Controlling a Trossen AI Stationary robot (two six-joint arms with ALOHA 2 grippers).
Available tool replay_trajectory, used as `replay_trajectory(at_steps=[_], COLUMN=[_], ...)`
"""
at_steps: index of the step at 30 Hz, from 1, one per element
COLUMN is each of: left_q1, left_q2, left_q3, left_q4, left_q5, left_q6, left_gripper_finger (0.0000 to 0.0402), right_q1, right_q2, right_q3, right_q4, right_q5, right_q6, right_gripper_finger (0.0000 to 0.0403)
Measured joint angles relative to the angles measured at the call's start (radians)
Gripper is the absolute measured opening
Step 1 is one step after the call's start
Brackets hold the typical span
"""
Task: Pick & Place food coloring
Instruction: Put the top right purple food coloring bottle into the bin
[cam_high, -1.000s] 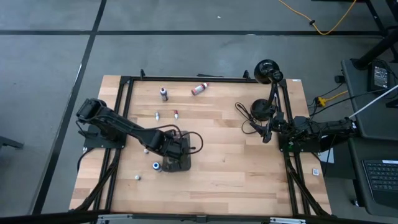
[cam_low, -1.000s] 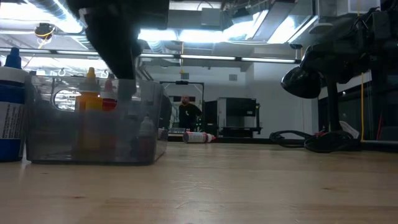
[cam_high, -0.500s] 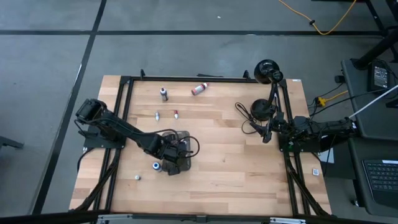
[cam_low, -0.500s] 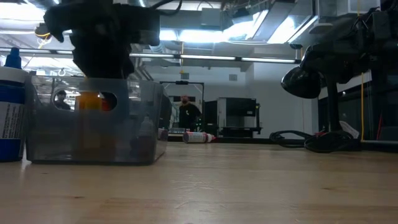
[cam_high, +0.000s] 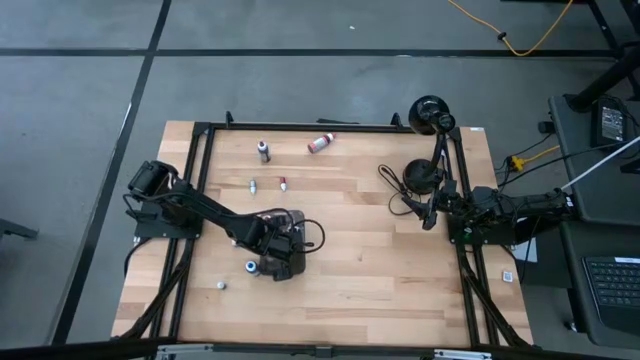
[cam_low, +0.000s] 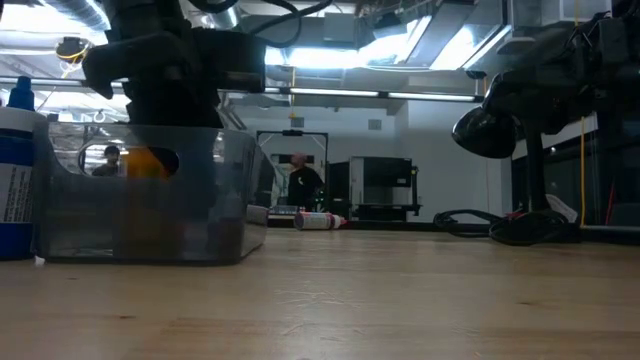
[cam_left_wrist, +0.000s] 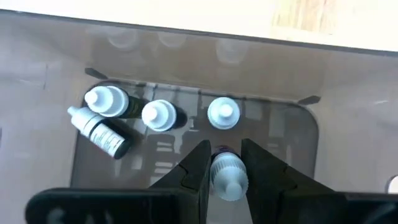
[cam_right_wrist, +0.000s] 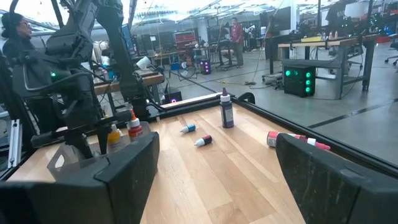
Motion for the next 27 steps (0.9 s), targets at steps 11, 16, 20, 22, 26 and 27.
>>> replay_trajectory(at_steps=[11, 16, 20, 22, 26, 27], left_q1=[0.013, 0.013, 0.013, 0.013, 0.013, 0.013], left_q2=[0.03, 0.03, 0.029, 0.028, 0.028, 0.028], left_q3=[0.004, 0.004, 0.004, 0.004, 0.004, 0.004], left_q4=[0.025, 0.021, 0.02, 0.019, 0.015, 0.015], left_q5=[-0.013, -0.021, -0.009, 0.002, 0.009, 0.01], left_q6=[0.038, 0.034, 0.032, 0.033, 0.033, 0.033], left_gripper_finger=[0.0067, 0.0067, 0.008, 0.0099, 0.0129, 0.0134], right_q1=[0.0, 0.0, 0.0, 0.0, 0.0, 0.0], right_q2=[0.0, 0.0, 0.0, 0.0, 0.0, 0.0], right_q3=[0.0, 0.0, 0.0, 0.0, 0.0, 0.0], right_q4=[0.0, 0.0, 0.0, 0.0, 0.0, 0.0], right_q5=[0.0, 0.0, 0.0, 0.0, 0.0, 0.0], right_q6=[0.0, 0.0, 0.0, 0.0, 0.0, 0.0], right_gripper_finger=[0.0323, 0.0323, 0.0323, 0.0323, 0.0323, 0.0323])
